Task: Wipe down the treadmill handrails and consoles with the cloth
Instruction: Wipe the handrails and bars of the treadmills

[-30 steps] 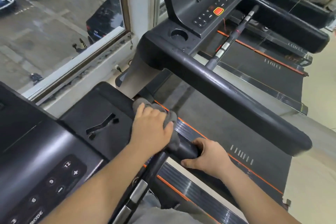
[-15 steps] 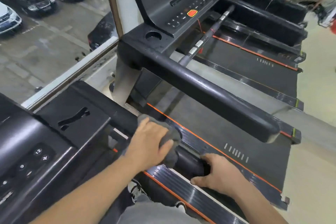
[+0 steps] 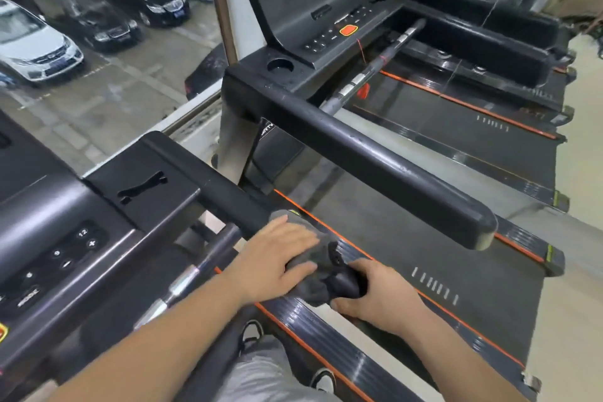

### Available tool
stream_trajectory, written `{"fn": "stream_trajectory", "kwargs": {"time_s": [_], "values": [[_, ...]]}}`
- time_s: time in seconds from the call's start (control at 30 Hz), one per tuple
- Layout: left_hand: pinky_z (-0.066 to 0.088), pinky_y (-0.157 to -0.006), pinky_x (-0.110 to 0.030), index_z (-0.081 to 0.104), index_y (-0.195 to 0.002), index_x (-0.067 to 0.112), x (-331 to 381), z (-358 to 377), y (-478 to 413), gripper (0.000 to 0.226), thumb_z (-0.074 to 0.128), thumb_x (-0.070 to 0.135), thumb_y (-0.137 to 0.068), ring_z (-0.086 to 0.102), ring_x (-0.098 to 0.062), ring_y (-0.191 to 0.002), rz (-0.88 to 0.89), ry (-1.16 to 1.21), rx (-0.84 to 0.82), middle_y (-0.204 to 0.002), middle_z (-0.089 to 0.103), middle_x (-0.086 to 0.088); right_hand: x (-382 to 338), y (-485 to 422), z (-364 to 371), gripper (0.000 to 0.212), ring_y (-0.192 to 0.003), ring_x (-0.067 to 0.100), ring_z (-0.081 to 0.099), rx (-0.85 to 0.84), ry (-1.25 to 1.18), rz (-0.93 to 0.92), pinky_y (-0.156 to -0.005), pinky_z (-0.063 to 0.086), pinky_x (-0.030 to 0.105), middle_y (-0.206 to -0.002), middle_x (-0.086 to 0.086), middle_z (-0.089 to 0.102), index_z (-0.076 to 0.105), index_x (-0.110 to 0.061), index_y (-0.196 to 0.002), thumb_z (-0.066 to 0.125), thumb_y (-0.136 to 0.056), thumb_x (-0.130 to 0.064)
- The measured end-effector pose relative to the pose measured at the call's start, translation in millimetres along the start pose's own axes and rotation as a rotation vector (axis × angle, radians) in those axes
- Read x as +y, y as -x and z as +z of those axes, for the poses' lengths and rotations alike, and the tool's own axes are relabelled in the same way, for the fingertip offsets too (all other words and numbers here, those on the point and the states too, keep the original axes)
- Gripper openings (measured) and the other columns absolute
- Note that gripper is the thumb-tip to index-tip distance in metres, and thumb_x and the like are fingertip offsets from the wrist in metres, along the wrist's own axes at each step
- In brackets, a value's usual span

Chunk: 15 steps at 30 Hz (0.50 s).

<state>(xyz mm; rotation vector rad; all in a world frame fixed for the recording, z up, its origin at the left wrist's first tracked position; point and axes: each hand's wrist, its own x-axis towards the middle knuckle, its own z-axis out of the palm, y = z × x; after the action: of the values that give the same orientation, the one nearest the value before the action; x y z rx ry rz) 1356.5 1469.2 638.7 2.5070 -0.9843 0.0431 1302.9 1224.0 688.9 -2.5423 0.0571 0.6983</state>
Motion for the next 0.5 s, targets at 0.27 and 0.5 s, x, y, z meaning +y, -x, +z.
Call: {"fn": "stream_trajectory", "kwargs": {"time_s": [0.27, 0.5], "values": [[0.023, -0.121, -0.053, 0.064, -0.129, 0.013, -15, 4, -2, 0.048, 0.045, 0.046, -0.100, 0.047, -0.029, -0.139, -0.568, -0.108, 0.242, -0.137, 0.062, -0.002, -23, -20, -7, 0.054, -0.120, 0.013, 0.060, 0.091, 0.056, 0.011, -0.101, 0.048, 0.031, -0.129, -0.011, 0.063, 0.057, -0.032, -0.133, 0.067, -0.086, -0.057], [0.036, -0.117, -0.028, 0.065, -0.135, 0.022, -57, -56, 41, 0.047, 0.052, 0.042, -0.095, 0.047, 0.003, -0.137, -0.409, 0.380, 0.211, -0.142, 0.060, 0.011, -106, -47, 46, 0.055, -0.132, 0.028, 0.055, 0.296, 0.159, -0.406, -0.109, 0.045, 0.031, -0.142, 0.005, 0.058, 0.050, -0.010, -0.144, 0.054, -0.094, -0.034]]}}
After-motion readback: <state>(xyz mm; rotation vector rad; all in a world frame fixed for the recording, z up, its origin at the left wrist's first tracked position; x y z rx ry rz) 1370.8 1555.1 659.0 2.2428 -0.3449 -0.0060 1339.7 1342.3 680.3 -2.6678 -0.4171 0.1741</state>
